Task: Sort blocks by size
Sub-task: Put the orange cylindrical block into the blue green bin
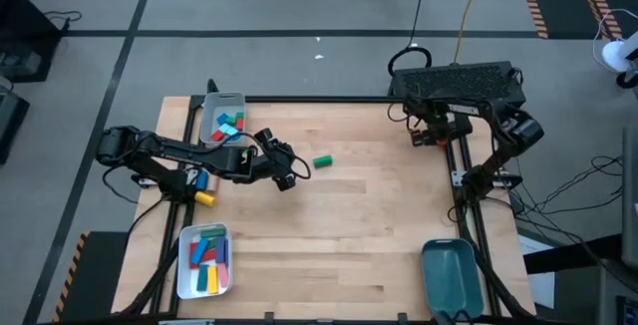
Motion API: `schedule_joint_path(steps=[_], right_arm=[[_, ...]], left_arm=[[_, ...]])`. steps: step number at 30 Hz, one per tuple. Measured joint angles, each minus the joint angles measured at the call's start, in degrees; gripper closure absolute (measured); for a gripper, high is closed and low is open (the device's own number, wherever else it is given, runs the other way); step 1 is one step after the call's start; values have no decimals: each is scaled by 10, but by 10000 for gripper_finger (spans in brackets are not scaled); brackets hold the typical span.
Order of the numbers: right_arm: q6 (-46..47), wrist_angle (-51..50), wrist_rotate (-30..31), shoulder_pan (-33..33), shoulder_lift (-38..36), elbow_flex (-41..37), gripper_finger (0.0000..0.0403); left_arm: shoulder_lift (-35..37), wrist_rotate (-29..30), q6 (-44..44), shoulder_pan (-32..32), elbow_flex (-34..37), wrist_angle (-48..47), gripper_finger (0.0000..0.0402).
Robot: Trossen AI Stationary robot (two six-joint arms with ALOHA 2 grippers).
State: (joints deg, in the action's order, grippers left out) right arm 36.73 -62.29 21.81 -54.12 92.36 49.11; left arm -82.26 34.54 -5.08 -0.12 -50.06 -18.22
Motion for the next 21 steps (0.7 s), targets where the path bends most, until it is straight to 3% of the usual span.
schedule_joint_path(steps=[9,21], right_arm=[[-7,41,19,-6,60,0,216],[-7,52,9,-2,64,0,230]], left_arm=[[0,0,12,0,0,-1,194],[0,0,13,0,0,2,194]])
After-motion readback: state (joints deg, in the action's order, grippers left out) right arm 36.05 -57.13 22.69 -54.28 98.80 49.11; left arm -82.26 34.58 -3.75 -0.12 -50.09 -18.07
